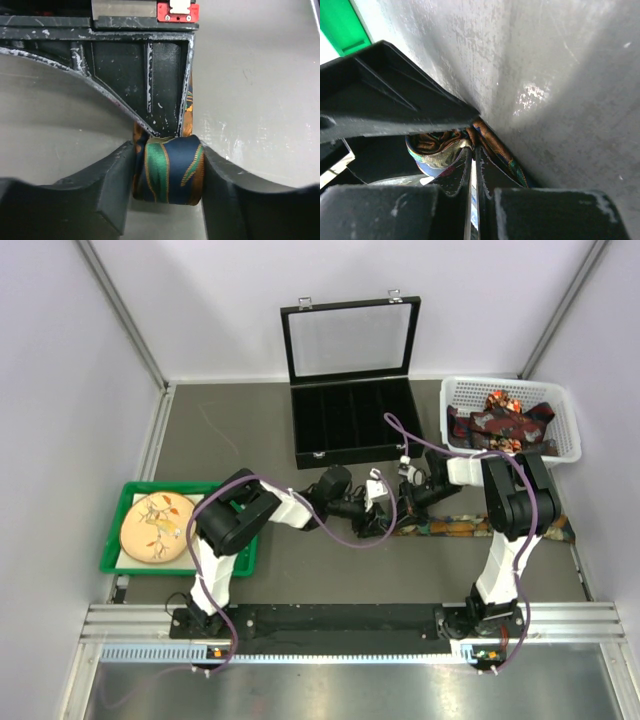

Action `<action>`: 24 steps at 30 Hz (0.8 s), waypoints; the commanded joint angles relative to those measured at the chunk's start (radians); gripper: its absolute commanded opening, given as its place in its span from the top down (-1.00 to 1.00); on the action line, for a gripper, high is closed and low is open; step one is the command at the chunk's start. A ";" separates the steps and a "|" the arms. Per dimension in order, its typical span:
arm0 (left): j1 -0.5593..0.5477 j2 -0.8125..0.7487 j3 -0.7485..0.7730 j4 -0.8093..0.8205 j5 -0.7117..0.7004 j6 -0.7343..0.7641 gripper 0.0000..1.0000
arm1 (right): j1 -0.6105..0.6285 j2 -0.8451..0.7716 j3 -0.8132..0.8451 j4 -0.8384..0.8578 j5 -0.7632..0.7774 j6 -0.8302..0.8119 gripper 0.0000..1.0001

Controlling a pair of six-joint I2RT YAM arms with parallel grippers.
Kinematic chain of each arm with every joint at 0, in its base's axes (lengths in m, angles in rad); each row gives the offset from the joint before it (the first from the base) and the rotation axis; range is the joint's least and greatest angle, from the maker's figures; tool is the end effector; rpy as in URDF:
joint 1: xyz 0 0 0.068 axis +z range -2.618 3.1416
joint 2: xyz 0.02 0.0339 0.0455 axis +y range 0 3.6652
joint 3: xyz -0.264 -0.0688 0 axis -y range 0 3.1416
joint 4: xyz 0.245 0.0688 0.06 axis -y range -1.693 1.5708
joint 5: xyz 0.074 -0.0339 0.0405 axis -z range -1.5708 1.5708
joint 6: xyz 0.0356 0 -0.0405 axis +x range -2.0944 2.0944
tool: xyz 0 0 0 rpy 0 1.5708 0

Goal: Roll the ties
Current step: Roll the tie at the center of the board.

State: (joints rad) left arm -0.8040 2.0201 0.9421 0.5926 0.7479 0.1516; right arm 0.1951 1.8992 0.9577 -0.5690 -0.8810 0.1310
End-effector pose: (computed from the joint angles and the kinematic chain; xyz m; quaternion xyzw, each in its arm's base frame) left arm 0.2545 -0.2991 0.1171 0.5341 0.6211 -0.4504 0.3552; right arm 0.2926 0.0858 0.1042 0.0418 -0.9033 -0.4250 0.0423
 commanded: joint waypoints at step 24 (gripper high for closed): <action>-0.041 -0.060 0.164 -0.852 -0.358 0.287 0.26 | 0.026 -0.065 0.027 0.061 -0.227 0.007 0.12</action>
State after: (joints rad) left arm -0.8497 1.9335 1.1328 -0.0498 0.4858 0.3977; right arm 0.1799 1.8545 1.0199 -0.6483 -1.0439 0.0498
